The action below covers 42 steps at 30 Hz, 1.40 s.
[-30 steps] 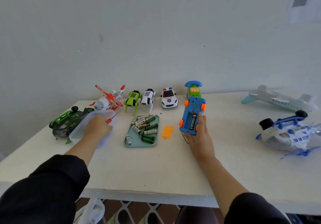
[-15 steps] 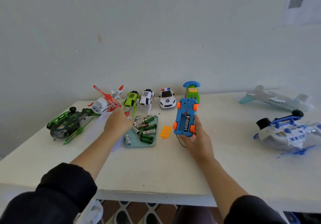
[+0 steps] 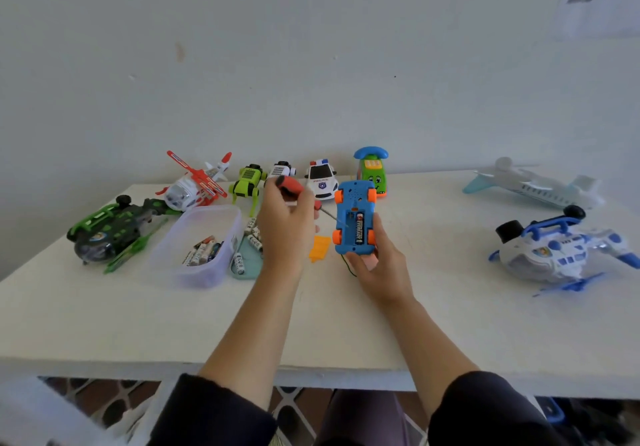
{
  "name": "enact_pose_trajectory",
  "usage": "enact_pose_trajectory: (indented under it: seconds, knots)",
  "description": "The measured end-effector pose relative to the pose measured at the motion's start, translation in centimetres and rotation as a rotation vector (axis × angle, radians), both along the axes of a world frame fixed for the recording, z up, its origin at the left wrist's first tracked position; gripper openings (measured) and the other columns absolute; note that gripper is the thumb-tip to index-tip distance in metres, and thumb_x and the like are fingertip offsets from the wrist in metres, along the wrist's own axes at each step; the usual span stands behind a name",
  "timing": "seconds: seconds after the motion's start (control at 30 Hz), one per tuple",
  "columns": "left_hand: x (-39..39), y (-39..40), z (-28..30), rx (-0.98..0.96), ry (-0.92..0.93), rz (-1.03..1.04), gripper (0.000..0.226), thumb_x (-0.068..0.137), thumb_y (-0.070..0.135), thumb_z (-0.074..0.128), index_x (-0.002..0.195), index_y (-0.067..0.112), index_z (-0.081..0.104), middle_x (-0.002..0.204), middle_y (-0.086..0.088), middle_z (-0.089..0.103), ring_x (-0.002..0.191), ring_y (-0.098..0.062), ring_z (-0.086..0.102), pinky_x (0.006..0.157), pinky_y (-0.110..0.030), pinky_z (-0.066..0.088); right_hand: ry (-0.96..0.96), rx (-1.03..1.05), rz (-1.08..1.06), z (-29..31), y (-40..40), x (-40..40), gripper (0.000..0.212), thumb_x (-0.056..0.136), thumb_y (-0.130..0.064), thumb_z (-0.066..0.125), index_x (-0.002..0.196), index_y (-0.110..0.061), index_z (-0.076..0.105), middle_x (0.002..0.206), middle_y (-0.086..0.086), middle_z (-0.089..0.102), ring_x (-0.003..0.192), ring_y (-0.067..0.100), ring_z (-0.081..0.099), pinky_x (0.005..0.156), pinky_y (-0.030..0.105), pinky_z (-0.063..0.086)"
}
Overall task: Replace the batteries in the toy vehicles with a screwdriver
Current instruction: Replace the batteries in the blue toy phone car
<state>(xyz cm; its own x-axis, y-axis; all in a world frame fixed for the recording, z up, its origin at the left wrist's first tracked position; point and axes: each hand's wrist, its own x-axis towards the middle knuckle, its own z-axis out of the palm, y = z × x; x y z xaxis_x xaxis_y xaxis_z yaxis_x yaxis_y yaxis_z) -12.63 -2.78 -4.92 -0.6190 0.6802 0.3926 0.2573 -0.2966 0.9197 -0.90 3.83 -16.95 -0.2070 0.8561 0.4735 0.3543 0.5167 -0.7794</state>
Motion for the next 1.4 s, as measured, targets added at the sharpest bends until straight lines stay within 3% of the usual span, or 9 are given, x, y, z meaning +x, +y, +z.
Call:
enact_pose_trajectory:
  seconds: [0.17,0.37,0.53,0.77,0.9,1.03,1.17,1.3,1.4]
  knots:
    - [0.0,-0.2,-2.6,-0.011,0.053,0.025,0.017,0.087,0.002,0.052,0.095,0.014,0.045,0.078,-0.013,0.066,0.052,-0.008,0.06,0.048,-0.026,0.048,-0.018,-0.011,-0.004,0.1,0.2,-0.1,0.082,0.086,-0.015,0.067,0.15,-0.017,0.016,0.133,0.001,0.054,0.112,0.016,0.056,0.086,0.015,0.039]
    - [0.5,0.1,-3.6,0.012,0.115,0.047,0.021,0.087,0.001,0.054,0.094,0.017,0.043,0.073,-0.009,0.064,0.054,-0.011,0.064,0.051,-0.035,0.055,-0.024,0.053,0.003,0.1,0.1,-0.1,0.081,0.084,-0.013,0.069,0.148,-0.011,0.02,0.13,0.004,0.057,0.11,0.018,0.059,0.085,0.008,0.036]
    - [0.2,0.2,-4.0,0.039,0.23,0.087,0.025,0.084,0.017,0.055,0.089,0.038,0.041,0.08,-0.012,0.064,0.063,-0.021,0.067,0.059,-0.047,0.057,-0.018,0.054,-0.002,0.2,0.0,0.0,0.08,0.085,-0.013,0.068,0.147,-0.013,0.019,0.131,0.005,0.056,0.109,0.017,0.059,0.083,0.005,0.035]
    - [0.3,0.1,-4.3,0.024,0.169,0.014,0.022,0.086,-0.001,0.057,0.091,0.017,0.047,0.078,-0.015,0.064,0.055,-0.008,0.066,0.052,-0.028,0.055,0.01,0.006,-0.009,0.2,0.0,0.1,0.08,0.085,-0.013,0.069,0.148,-0.016,0.02,0.128,0.003,0.057,0.107,0.017,0.06,0.083,0.01,0.04]
    - [-1.2,-0.6,-2.5,-0.217,0.201,-0.146,0.019,0.084,-0.003,0.06,0.078,0.013,0.051,0.076,-0.012,0.068,0.06,-0.012,0.069,0.053,-0.03,0.057,0.066,-0.029,-0.03,0.3,0.1,0.1,0.08,0.085,-0.012,0.069,0.148,-0.018,0.021,0.121,-0.002,0.06,0.105,0.017,0.062,0.088,0.03,0.051]
    - [-2.7,-1.5,-0.6,-0.551,0.567,-0.234,0.025,0.074,-0.004,0.064,0.067,0.016,0.05,0.084,-0.007,0.069,0.066,-0.022,0.064,0.068,-0.044,0.057,-0.01,-0.009,-0.001,0.2,0.0,0.1,0.079,0.086,-0.011,0.067,0.148,-0.015,0.019,0.128,0.004,0.058,0.11,0.017,0.059,0.088,0.021,0.044]
    - [-1.8,-2.1,-0.8,-0.796,0.944,-0.267,0.001,0.09,0.015,0.049,0.09,0.017,0.049,0.084,-0.006,0.064,0.073,-0.024,0.065,0.073,-0.04,0.053,-0.032,0.013,-0.003,0.4,-0.3,0.0,0.075,0.086,-0.012,0.067,0.147,-0.013,0.023,0.12,-0.002,0.06,0.102,0.011,0.058,0.084,0.018,0.042]
    - [-1.1,-2.2,-3.2,-1.02,0.905,-0.459,0.014,0.096,0.02,0.036,0.086,0.013,0.043,0.075,-0.009,0.053,0.063,-0.025,0.051,0.061,-0.032,0.042,0.087,-0.076,-0.076,0.4,0.0,0.2,0.065,0.087,-0.017,0.065,0.144,-0.013,0.035,0.114,0.001,0.065,0.101,0.021,0.063,0.083,0.028,0.049]
    - [-0.6,-2.4,-4.4,-1.045,0.851,-0.493,0.012,0.098,0.021,0.032,0.093,0.015,0.042,0.079,-0.009,0.057,0.06,-0.021,0.055,0.057,-0.028,0.041,0.044,-0.049,-0.077,0.5,-0.3,0.2,0.068,0.088,-0.019,0.064,0.147,-0.013,0.03,0.12,0.002,0.064,0.106,0.018,0.061,0.082,0.018,0.043]
